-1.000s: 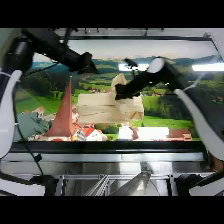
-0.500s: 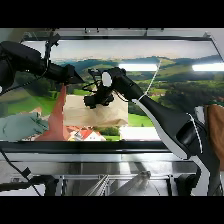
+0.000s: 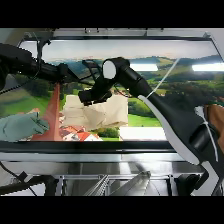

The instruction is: Fold the shirts.

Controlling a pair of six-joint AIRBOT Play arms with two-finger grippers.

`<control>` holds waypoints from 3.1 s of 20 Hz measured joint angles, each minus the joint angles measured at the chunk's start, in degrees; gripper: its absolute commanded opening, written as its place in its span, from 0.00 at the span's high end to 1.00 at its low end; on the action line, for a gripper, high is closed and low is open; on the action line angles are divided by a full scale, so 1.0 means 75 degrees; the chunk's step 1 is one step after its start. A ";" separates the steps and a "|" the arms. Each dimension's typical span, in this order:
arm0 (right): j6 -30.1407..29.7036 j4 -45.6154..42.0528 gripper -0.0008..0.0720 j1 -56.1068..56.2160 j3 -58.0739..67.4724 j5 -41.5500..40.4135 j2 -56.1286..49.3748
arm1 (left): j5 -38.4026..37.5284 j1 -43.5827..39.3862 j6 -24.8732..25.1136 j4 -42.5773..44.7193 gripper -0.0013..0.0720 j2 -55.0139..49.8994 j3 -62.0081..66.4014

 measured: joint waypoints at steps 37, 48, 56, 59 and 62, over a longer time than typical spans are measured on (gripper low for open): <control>-0.3704 0.6580 0.95 -0.3395 -0.4100 0.0076 -0.0166 | 0.1437 0.2244 0.0029 0.0023 0.96 0.0221 -0.0012; -0.1282 0.3252 0.95 -0.6003 -0.2186 0.0670 0.3179 | 0.1425 0.1512 0.0079 0.0023 0.96 0.0221 -0.0012; 0.0093 0.0799 0.95 -0.8976 -0.2212 0.1259 0.3821 | 0.1154 0.0245 0.0085 0.0035 0.96 0.0219 -0.0012; 0.0647 -0.1093 0.95 -0.9973 -0.3008 0.1906 0.4692 | 0.1084 -0.0073 0.0178 0.0038 0.96 0.0216 -0.0012; 0.1195 -0.2241 0.95 -1.1019 -0.4552 0.2055 0.5814 | 0.1055 -0.0242 0.0315 0.0055 0.96 0.0216 -0.0012</control>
